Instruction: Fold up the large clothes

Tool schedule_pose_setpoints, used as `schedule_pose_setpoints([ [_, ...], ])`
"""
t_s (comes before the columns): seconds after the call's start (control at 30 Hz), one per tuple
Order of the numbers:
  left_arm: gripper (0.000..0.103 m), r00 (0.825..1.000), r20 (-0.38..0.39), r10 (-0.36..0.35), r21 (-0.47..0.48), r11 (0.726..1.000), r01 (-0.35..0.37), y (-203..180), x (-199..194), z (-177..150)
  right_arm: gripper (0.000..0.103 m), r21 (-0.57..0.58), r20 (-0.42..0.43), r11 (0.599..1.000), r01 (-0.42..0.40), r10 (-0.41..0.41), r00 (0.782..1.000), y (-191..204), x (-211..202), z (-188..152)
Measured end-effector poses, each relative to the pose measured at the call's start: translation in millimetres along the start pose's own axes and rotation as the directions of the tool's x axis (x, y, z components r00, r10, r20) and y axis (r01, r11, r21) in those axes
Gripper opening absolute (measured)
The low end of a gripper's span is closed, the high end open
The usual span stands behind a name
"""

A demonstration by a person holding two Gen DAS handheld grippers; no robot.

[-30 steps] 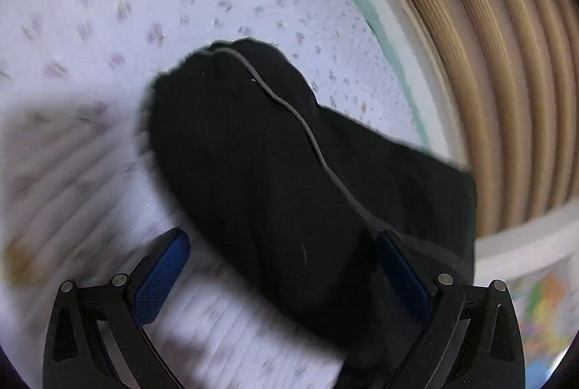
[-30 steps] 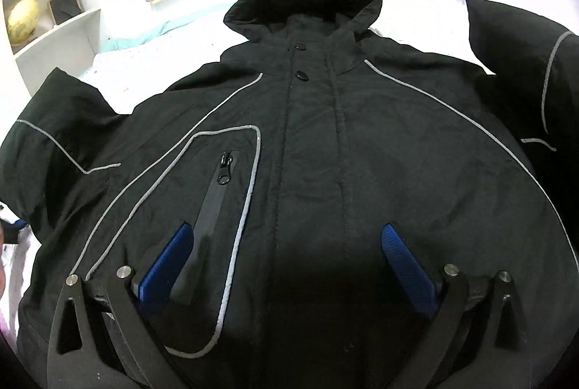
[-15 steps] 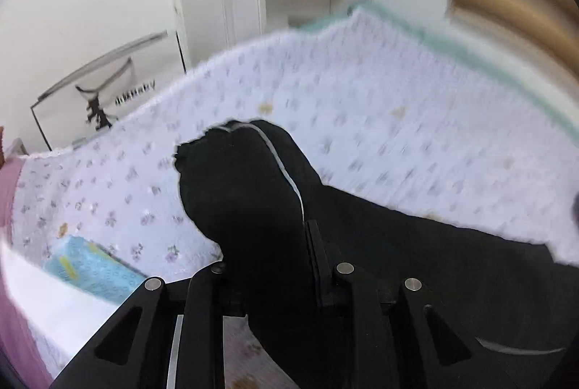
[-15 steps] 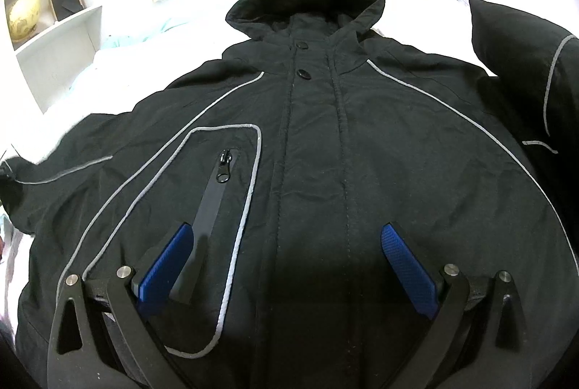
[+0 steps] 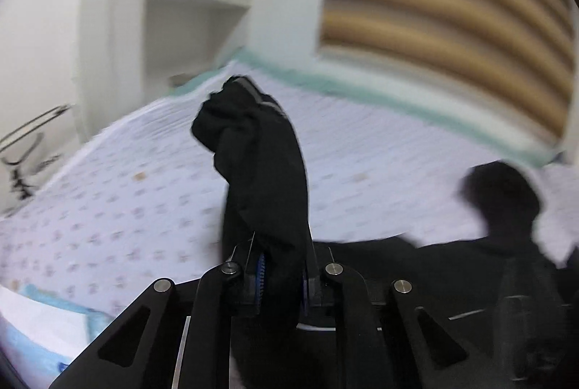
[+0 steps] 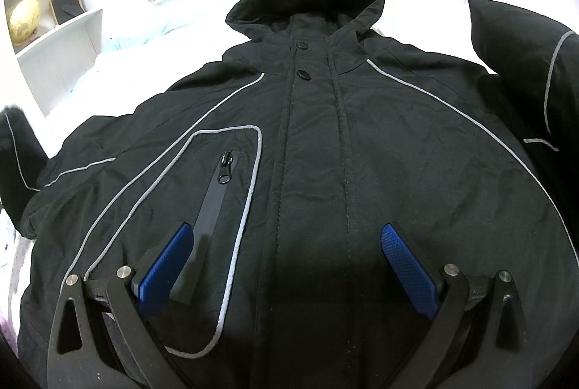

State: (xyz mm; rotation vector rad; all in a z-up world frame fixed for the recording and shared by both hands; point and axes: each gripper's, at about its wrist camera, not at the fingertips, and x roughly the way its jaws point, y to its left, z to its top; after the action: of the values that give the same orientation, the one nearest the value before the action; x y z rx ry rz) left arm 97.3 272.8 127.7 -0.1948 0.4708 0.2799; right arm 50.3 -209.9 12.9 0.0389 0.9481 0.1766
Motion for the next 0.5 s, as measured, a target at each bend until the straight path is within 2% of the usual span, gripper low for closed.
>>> schedule_pose_setpoints([
  [0.17, 0.014, 0.992, 0.013, -0.122, 0.019, 0.992, 0.121, -49.0, -22.0, 3.3, 0.103, 0.01, 0.005, 1.0, -0.008, 0.008, 1.0, -0.1, -0.4, -0.8],
  [0.3, 0.014, 0.971, -0.013, -0.239, 0.067, 0.969, 0.239, -87.6, -34.7, -6.5, 0.103, 0.022, 0.011, 1.0, -0.023, 0.023, 1.0, -2.4, -1.2, -0.7],
  [0.4, 0.014, 0.934, -0.095, -0.345, 0.145, 0.923, 0.356, -139.6, -33.7, -17.8, 0.103, 0.028, 0.014, 0.999, -0.03, 0.03, 0.999, -3.8, -1.7, -0.8],
  [0.5, 0.014, 0.902, -0.187, -0.39, 0.24, 0.872, 0.427, -201.5, -23.8, -44.3, 0.103, 0.035, 0.016, 0.999, -0.038, 0.038, 0.999, -4.8, -2.4, -0.9],
])
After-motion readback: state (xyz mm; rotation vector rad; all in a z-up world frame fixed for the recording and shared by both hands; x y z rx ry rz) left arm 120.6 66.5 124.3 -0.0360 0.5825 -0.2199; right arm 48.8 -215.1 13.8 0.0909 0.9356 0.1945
